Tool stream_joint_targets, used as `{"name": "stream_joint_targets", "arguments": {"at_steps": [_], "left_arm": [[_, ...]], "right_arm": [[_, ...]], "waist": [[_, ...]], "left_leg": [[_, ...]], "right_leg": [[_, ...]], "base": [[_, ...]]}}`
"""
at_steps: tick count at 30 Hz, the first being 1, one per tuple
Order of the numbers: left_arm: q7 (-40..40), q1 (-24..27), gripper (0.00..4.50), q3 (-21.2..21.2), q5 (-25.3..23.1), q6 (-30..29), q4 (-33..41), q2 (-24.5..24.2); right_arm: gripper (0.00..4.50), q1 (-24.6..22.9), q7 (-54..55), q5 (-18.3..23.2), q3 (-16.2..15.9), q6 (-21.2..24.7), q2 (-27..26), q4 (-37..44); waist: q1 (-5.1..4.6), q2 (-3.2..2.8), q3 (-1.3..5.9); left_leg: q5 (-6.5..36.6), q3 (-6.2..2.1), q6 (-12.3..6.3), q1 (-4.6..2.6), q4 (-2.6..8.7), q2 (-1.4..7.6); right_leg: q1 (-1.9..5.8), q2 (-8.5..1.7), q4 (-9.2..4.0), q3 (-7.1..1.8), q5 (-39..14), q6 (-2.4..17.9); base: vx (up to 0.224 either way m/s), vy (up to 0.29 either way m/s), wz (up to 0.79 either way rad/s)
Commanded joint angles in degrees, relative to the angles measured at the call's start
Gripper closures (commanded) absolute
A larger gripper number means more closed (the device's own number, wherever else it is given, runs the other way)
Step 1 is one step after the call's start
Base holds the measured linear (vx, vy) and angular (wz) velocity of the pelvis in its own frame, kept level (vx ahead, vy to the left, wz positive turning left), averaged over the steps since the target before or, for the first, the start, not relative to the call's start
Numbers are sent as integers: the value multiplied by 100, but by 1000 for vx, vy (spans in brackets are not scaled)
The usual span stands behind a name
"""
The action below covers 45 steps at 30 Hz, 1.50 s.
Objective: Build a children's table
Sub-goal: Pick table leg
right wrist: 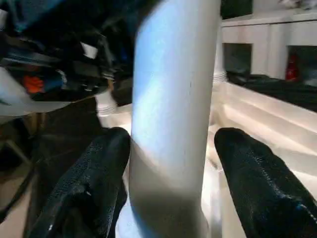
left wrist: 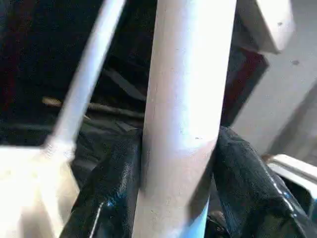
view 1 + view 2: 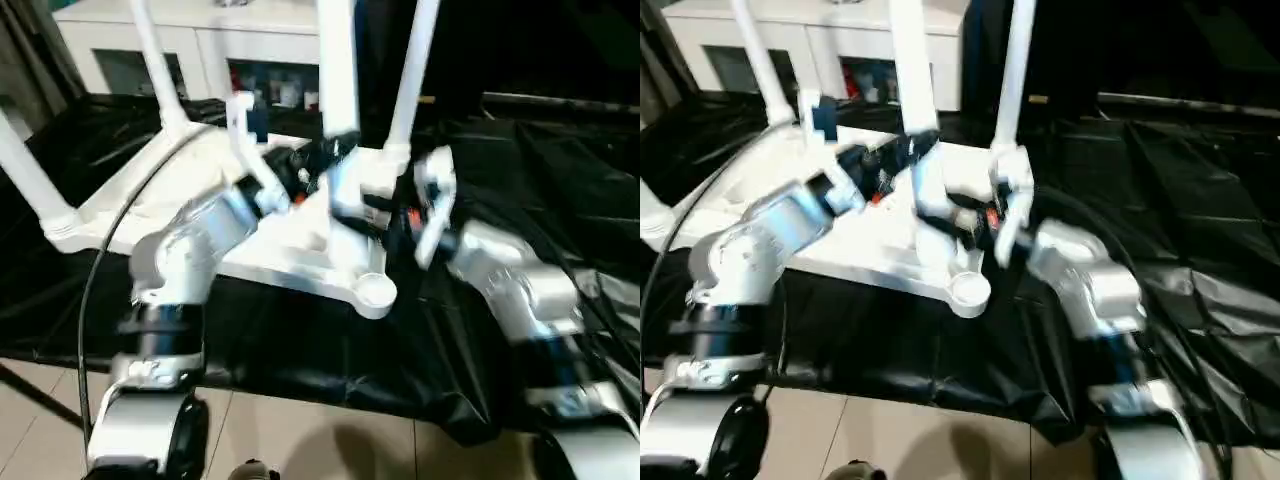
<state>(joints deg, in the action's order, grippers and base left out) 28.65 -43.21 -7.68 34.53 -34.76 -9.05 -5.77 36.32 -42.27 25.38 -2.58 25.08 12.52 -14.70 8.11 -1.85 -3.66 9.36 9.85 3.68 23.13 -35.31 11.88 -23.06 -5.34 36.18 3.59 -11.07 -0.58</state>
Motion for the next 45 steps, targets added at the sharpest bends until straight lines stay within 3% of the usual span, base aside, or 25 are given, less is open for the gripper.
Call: {"name": "stream_joint_targets", "arguments": {"at_steps": [1, 4, 8, 15, 16, 20, 23, 26, 28, 30, 41, 42, 45], "left_arm": [[-113, -68, 258, 116, -113, 72, 223, 59], [-182, -25, 259, 173, -91, 77, 373, 170], [-214, -22, 259, 197, -118, 137, 365, 210], [-222, 4, 259, 241, -223, 166, 345, 156], [-230, 14, 203, 265, -248, 152, 340, 136], [82, 34, 169, 154, 348, -704, 348, 23], [705, 116, 143, 274, 696, -1083, 430, -171], [889, 76, 143, 253, 832, -1187, 366, -197], [902, 44, 143, 219, 866, -1208, 320, -193], [831, -40, 171, 92, 959, -1251, 205, -160], [526, -83, 247, -116, 950, -1145, 62, -81], [518, -93, 249, -119, 934, -1122, 45, -83], [547, -138, 250, -51, 811, -1034, 16, -134]], "right_arm": [[169, 28, 173, -97, 43, -56, -45, -120], [176, 44, 464, -225, 56, -148, -249, -280], [221, 116, 745, -337, 115, -290, -392, -485], [248, 123, 537, -327, 97, -305, -304, -393], [250, 105, 437, -291, 91, -290, -269, -347], [252, -173, -811, 162, -119, 10, 113, 229], [253, -285, -1411, 349, -264, 280, 389, 382], [253, -318, -1697, 408, -310, 344, 517, 373], [254, -308, -1755, 418, -311, 360, 537, 349], [254, -288, -1864, 437, -301, 383, 565, 292], [254, -236, -2023, 352, -292, 278, 571, 129], [198, -223, -1961, 308, -280, 220, 543, 83], [178, -195, -1905, 403, -196, 396, 508, 50]], "waist": [[-39, 66, 510], [-39, 68, 503], [-55, 58, 488], [-56, 58, 494], [-58, 64, 493], [-21, 91, 497], [-27, 97, 494], [-50, 145, 475], [-59, 137, 469], [-63, 164, 469], [-13, 187, 488], [-14, 178, 489], [-22, 183, 478]], "left_leg": [[679, 3, 65, -138, 407, 68], [706, 10, 59, -129, 410, 62], [890, 6, 107, -139, 425, 59], [840, 3, 98, -142, 424, 62], [834, 4, 99, -139, 424, 62], [741, 14, -24, -133, 399, 51], [716, 19, -117, -130, 392, 51], [804, 21, -115, -124, 400, 55], [860, 20, -94, -134, 404, 63], [873, 19, -67, -133, 409, 65], [685, 17, -81, -131, 401, 69], [683, 16, -77, -130, 400, 67], [764, 18, -67, -132, 406, 60]], "right_leg": [[296, -226, -338, -187, -292, 1211], [296, -230, -340, -186, -319, 1251], [285, -227, -374, -191, -612, 1139], [288, -215, -362, -194, -430, 1119], [292, -217, -362, -195, -422, 1121], [322, -205, -329, -196, -268, 1190], [303, -206, -340, -188, -299, 1284], [309, -226, -362, -192, -602, 1294], [296, -232, -383, -193, -743, 1285], [296, -226, -381, -190, -786, 1260], [301, -233, -362, -188, -560, 1251], [301, -231, -358, -187, -548, 1252], [298, -228, -378, -190, -650, 1210]], "base": [[0, 0, 0], [0, 0, 0], [0, 0, 0], [0, 0, 0], [0, 0, 0], [0, 0, 0], [0, 0, 0], [0, 0, 0], [0, 0, 0], [0, 0, 0], [0, 0, 0], [0, 0, 0], [0, 0, 0]]}}
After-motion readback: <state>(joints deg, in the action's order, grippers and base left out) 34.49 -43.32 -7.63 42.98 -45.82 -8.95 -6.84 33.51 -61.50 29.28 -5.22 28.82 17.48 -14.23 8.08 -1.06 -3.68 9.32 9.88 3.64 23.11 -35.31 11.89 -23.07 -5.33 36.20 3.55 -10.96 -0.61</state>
